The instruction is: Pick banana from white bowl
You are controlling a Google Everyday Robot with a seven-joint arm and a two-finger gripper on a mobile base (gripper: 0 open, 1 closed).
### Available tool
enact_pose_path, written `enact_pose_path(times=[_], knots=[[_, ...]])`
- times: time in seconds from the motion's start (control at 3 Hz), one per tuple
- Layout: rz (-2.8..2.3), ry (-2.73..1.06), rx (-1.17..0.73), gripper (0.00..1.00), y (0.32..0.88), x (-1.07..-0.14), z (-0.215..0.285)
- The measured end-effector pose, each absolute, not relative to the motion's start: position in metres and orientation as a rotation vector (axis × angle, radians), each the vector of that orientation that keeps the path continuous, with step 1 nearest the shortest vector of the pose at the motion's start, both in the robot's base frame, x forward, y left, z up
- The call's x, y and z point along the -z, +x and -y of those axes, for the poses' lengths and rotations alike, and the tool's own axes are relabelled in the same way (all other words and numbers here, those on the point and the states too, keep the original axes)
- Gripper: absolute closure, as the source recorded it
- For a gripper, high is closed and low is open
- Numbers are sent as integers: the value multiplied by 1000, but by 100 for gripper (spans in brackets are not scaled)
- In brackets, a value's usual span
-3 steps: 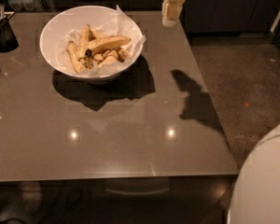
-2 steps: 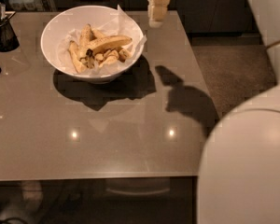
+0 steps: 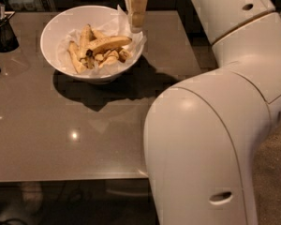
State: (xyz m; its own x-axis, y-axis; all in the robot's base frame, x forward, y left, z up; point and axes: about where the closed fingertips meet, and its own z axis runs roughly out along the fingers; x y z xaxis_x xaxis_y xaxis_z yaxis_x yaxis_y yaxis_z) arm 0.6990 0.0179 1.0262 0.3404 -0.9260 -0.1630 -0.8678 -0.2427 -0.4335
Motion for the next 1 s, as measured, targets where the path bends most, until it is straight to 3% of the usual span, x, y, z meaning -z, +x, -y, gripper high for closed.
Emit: enact_pose_path(times=[0.33, 0.67, 1.0], knots=[[-1572, -2182, 147, 0, 712, -1008, -30], [-1573, -2190, 129, 17, 719, -998, -37], [-1577, -2195, 118, 27, 724, -991, -41]])
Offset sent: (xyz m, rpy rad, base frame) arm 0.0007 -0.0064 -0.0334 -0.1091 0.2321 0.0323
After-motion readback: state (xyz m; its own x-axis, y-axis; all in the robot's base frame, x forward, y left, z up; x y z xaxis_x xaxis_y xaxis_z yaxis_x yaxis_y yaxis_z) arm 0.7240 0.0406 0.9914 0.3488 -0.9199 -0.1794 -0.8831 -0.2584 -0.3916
